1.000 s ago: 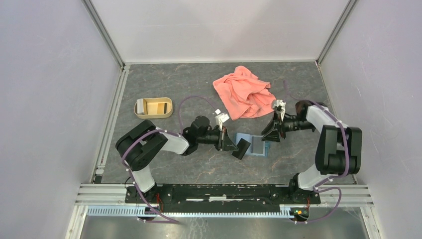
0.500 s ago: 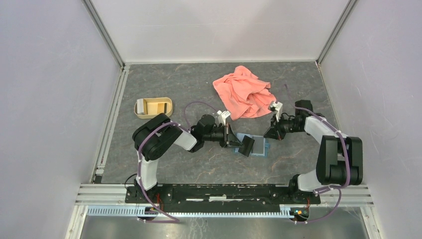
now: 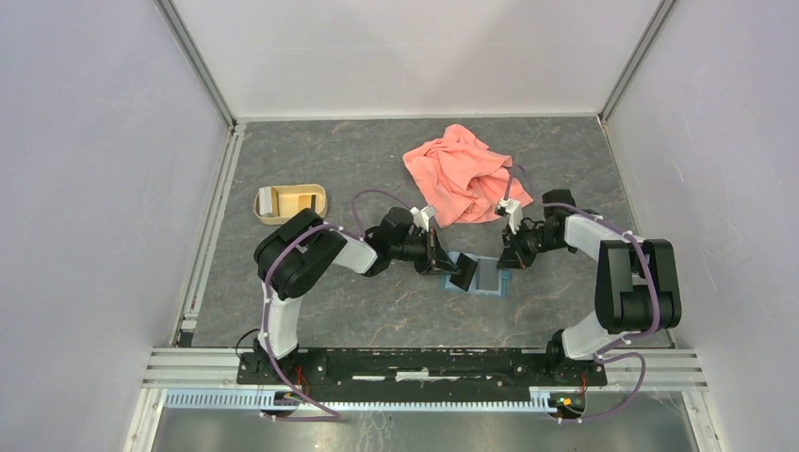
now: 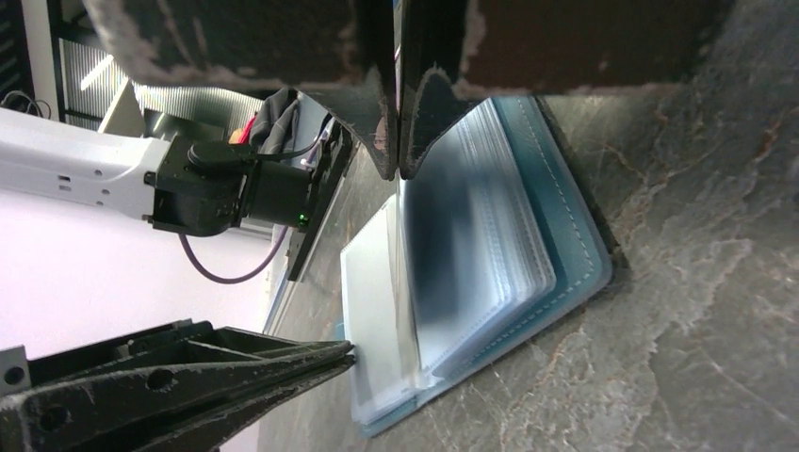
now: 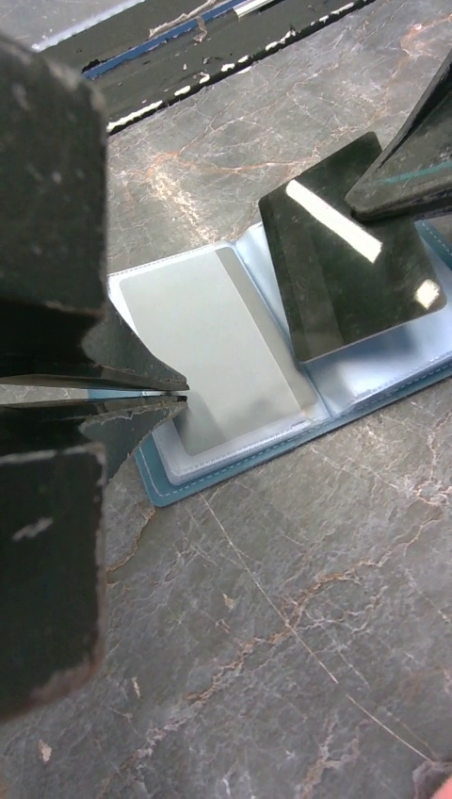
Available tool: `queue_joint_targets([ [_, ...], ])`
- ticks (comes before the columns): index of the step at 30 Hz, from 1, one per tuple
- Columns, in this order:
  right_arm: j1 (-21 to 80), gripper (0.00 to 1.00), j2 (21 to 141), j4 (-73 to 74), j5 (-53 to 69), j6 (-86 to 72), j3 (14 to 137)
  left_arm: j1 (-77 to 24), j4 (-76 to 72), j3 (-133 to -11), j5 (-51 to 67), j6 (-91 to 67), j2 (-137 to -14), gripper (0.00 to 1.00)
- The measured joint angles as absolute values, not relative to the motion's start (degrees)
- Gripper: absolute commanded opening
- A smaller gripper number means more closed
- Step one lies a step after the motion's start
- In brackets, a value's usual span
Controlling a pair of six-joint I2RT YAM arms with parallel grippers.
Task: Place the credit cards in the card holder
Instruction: Insert the credit card into the card holder.
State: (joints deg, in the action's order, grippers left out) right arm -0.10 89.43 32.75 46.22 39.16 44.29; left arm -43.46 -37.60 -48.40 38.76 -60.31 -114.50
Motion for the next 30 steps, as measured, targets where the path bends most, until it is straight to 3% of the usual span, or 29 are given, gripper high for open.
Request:
queue_joint_targets([
  [30,2.3,0.10,89.9,32.6,43.4,38.7,45.5,-43.8,-29.6,-53.1,36.2,-60.1,-116.6,0.02],
])
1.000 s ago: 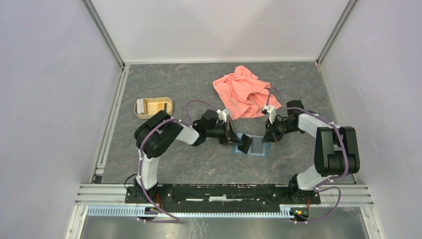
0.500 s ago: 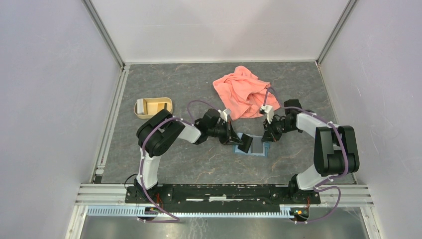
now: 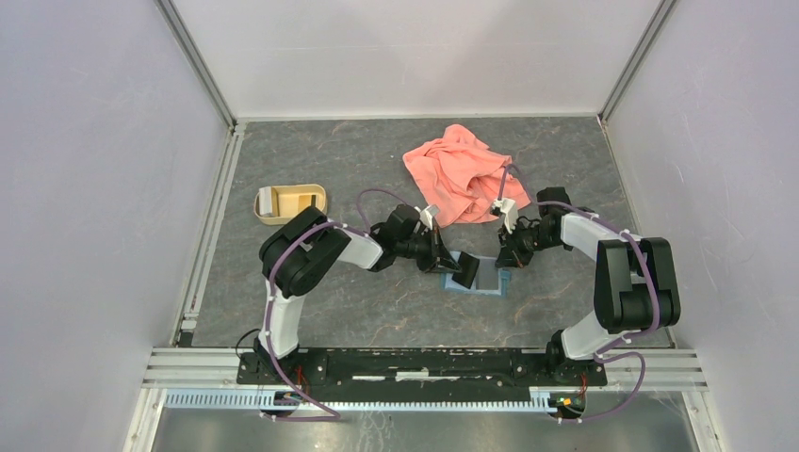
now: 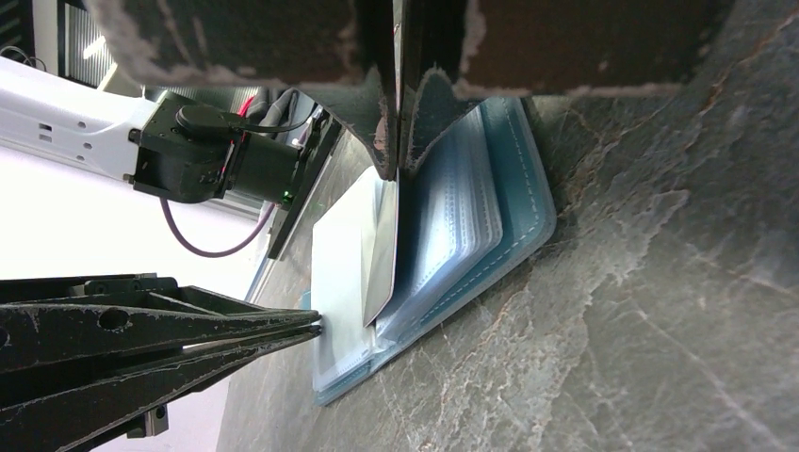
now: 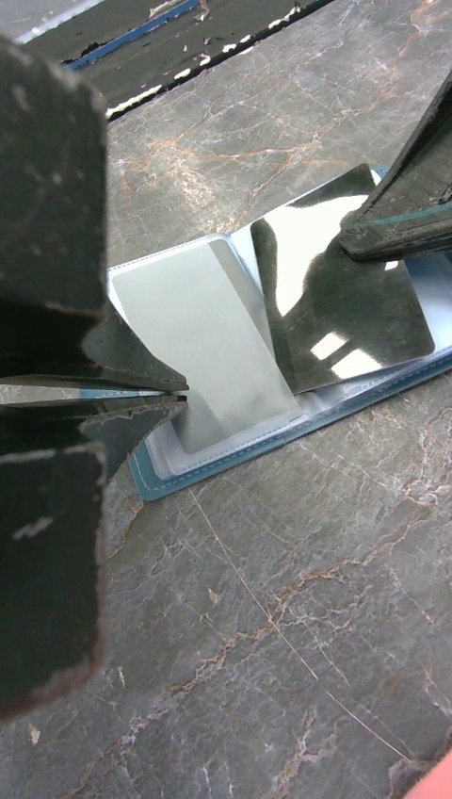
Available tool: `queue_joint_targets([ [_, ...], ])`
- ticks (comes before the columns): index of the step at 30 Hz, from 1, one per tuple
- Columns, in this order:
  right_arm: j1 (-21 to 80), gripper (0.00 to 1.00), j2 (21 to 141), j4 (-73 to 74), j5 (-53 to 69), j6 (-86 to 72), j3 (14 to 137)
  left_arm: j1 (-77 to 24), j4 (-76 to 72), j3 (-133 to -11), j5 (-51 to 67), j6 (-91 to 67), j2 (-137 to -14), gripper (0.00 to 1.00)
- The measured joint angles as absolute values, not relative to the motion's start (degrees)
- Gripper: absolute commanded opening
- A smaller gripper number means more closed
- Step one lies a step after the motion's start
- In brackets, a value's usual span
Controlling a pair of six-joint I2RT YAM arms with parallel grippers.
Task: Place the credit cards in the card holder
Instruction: Insert the credit card into the card holder.
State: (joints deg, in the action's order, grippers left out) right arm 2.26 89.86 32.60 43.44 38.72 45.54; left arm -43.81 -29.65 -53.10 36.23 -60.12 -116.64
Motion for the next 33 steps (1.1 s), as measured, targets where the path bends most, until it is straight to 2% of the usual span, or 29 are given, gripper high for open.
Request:
queue_joint_targets([
  [20,2.5,0.10,89.9,32.6,43.4,38.7,45.5,-47.5,-46.7,-46.1,27.1,-70.5,-118.0,0.02],
  [33,2.6,0.11,89.9,32.6,43.4,38.7,45.5,-50.7,-50.5,-45.1,19.9,-72.3,-118.0,0.02],
])
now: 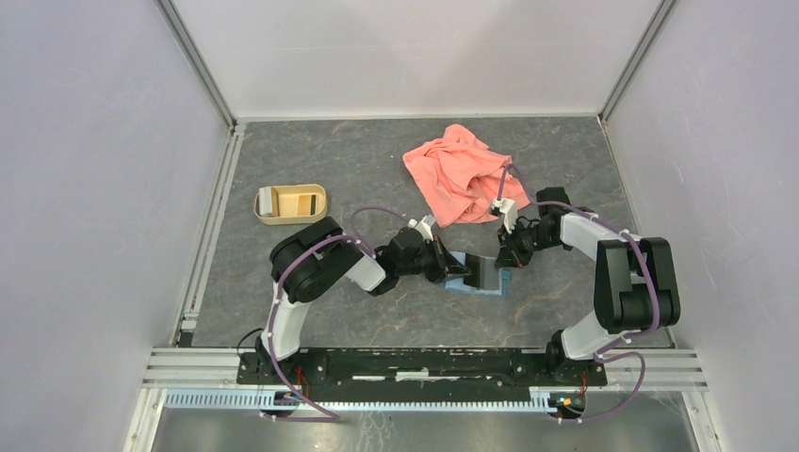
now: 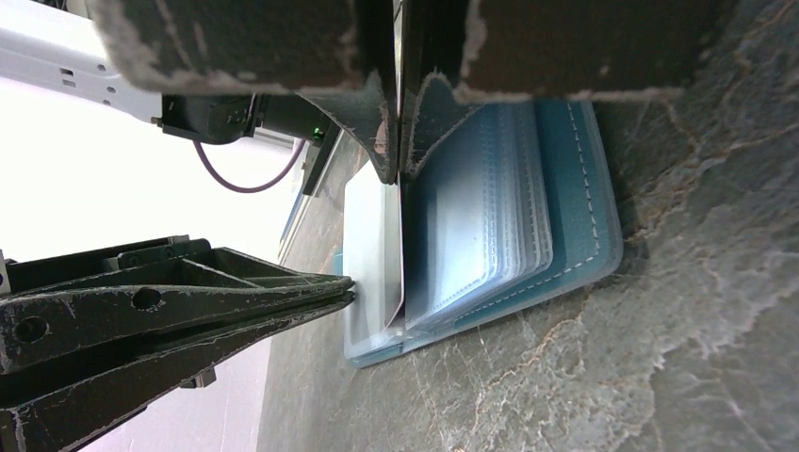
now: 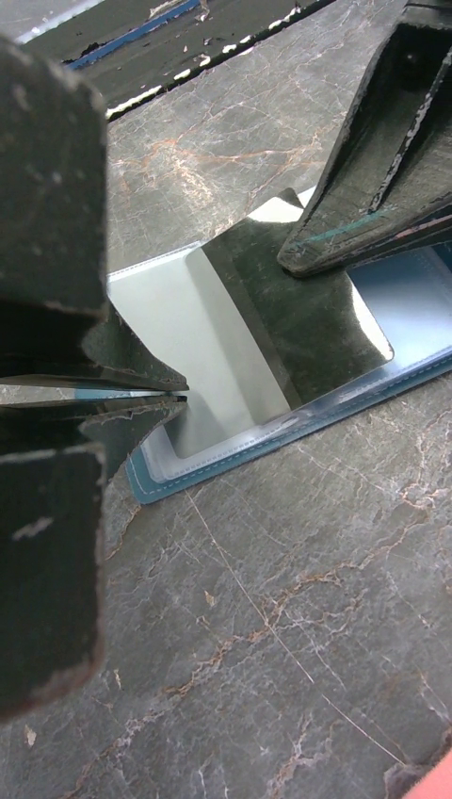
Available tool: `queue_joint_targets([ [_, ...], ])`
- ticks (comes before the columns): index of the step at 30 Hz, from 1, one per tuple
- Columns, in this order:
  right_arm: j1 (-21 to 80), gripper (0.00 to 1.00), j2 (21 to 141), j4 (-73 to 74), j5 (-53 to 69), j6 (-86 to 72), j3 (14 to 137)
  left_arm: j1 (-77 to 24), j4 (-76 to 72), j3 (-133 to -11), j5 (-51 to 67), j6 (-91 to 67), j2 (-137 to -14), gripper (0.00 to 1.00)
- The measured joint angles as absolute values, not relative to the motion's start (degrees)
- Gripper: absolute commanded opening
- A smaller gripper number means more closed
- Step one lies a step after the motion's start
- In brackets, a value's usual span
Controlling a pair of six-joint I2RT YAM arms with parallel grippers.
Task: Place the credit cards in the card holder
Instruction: Insert the credit card into the card holder.
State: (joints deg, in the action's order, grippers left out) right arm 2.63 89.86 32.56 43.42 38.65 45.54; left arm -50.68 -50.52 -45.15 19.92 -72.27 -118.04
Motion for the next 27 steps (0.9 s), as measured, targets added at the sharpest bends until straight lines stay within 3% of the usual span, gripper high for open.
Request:
queue_joint_targets([
  [27,2.4,0.16,87.9,37.2,46.6,44.2,46.8,-54.5,-55.6,-45.7,16.4,-78.1,-121.3,0.06],
])
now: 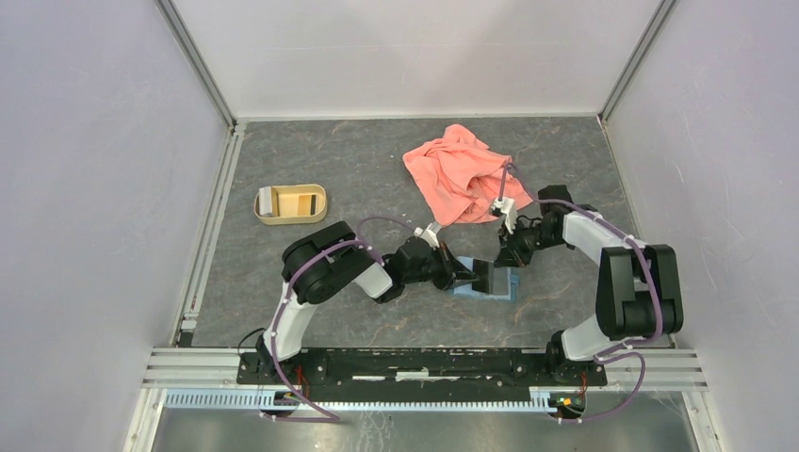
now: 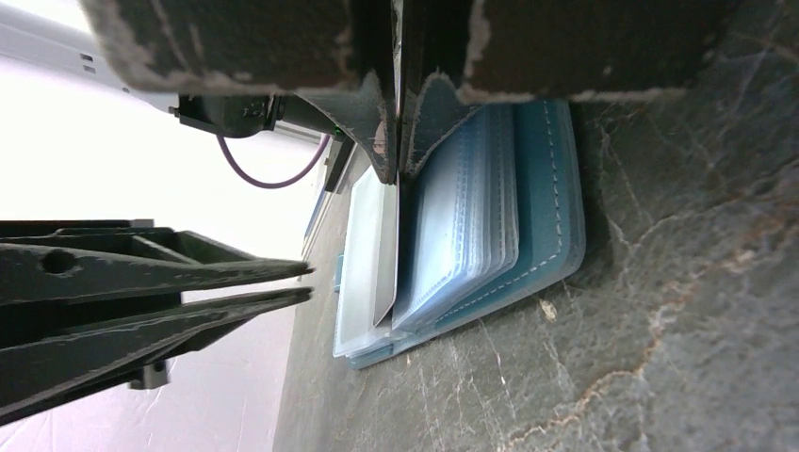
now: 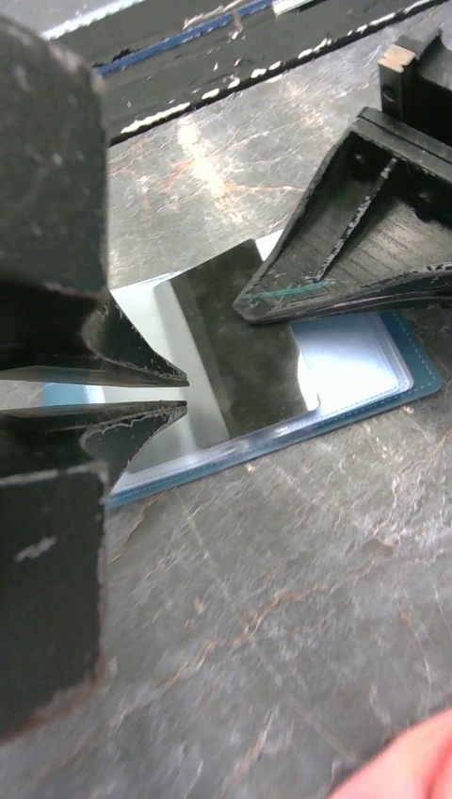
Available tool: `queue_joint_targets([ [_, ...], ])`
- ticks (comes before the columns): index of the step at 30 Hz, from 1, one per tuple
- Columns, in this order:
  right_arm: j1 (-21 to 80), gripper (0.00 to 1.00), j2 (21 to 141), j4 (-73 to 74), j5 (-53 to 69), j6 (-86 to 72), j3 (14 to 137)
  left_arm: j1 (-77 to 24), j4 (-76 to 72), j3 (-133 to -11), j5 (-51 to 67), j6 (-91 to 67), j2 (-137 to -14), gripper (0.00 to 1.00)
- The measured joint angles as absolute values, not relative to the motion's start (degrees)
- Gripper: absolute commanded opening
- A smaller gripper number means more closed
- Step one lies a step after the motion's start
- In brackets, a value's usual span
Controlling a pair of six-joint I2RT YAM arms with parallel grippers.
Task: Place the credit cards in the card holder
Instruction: Insert the credit card into the card holder.
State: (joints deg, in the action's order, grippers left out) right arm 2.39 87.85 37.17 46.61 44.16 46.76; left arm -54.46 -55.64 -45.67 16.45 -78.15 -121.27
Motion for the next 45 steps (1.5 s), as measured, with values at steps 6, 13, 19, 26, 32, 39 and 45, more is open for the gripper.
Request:
queue_joint_targets([
  [6,0.4,0.19,79.4,40.0,40.7,49.5,47.6,-54.5,-56.7,-45.7,16.4,-78.9,-121.7,0.05],
  [13,0.3,0.17,75.7,38.5,32.1,51.0,41.3,-54.5,-57.4,-45.6,16.4,-78.9,-122.1,0.06],
  [19,0.6,0.16,78.2,38.2,29.3,51.0,40.2,-54.6,-57.7,-45.6,16.3,-79.4,-122.3,0.05],
  [26,2.3,0.15,80.5,37.1,28.6,51.1,40.2,-55.0,-59.1,-45.6,16.0,-80.7,-123.2,0.06],
  [32,3.0,0.15,80.9,36.9,28.0,51.1,40.2,-55.8,-60.4,-46.2,15.5,-81.9,-124.4,0.07],
  [39,3.1,0.16,81.0,36.9,27.9,51.0,40.3,-56.6,-60.4,-48.6,15.5,-82.6,-125.9,0.18],
  [45,3.3,0.16,81.0,36.7,27.7,50.8,40.3,-56.7,-57.9,-49.5,15.5,-82.2,-125.1,0.32],
])
